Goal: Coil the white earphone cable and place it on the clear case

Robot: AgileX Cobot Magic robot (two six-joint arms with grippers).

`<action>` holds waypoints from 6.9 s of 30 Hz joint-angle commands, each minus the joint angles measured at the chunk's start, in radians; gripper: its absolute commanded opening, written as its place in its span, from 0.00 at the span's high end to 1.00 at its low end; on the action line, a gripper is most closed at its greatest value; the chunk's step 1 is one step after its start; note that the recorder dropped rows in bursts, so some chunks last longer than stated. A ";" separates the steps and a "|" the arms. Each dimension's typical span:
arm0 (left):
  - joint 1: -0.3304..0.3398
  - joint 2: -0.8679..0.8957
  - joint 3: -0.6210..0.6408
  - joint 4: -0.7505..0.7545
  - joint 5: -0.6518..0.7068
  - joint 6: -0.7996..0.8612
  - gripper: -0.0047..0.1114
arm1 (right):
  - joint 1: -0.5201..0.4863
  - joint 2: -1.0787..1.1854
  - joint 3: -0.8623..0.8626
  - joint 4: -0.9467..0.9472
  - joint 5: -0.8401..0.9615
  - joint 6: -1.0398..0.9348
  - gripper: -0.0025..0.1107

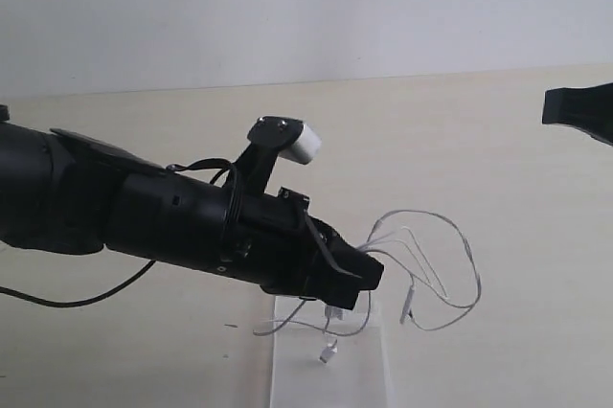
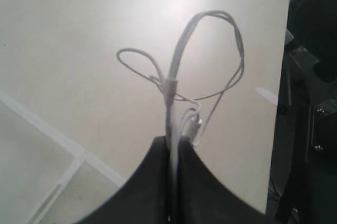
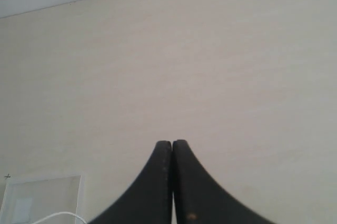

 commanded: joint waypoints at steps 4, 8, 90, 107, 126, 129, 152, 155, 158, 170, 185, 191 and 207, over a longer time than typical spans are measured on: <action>-0.004 0.035 -0.004 -0.010 -0.066 -0.058 0.96 | -0.005 -0.003 -0.002 -0.014 0.001 -0.009 0.98; -0.004 0.035 -0.004 -0.010 -0.137 -0.141 0.96 | -0.005 -0.003 -0.002 -0.014 0.001 -0.009 0.98; -0.042 0.099 -0.008 -0.010 -0.264 -0.654 0.78 | -0.005 -0.003 -0.002 -0.015 -0.021 -0.009 0.98; -0.042 0.099 -0.008 0.051 -0.245 -0.654 0.49 | -0.005 -0.003 -0.002 -0.015 -0.021 -0.009 0.98; -0.042 0.099 -0.012 0.228 -0.251 -0.782 0.42 | -0.005 -0.003 -0.002 -0.015 -0.021 -0.009 0.98; -0.042 0.099 -0.026 0.230 -0.214 -0.782 0.42 | -0.005 -0.003 -0.002 -0.015 -0.025 -0.009 0.98; -0.042 0.097 -0.030 0.534 -0.275 -0.814 0.43 | -0.005 -0.003 -0.002 -0.015 -0.029 -0.009 0.98; -0.040 0.093 -0.030 0.556 -0.276 -0.814 0.43 | -0.005 -0.003 -0.002 -0.015 -0.029 -0.009 0.98; -0.040 0.087 -0.030 0.589 -0.283 -0.814 0.43 | -0.005 -0.003 -0.002 -0.015 -0.029 -0.009 0.98; -0.002 0.036 -0.030 0.772 -0.238 -0.938 0.43 | -0.005 -0.003 -0.002 -0.015 -0.029 -0.009 0.98; -0.002 -0.104 -0.030 1.049 -0.191 -1.153 0.55 | -0.005 -0.003 -0.002 -0.015 -0.029 -0.009 0.98; -0.002 -0.235 0.013 1.106 -0.213 -1.212 0.96 | -0.005 -0.003 -0.002 -0.032 -0.029 -0.009 0.98; -0.002 -0.812 0.217 1.039 -0.326 -1.232 0.96 | -0.005 -0.003 -0.002 -0.034 -0.029 -0.009 0.98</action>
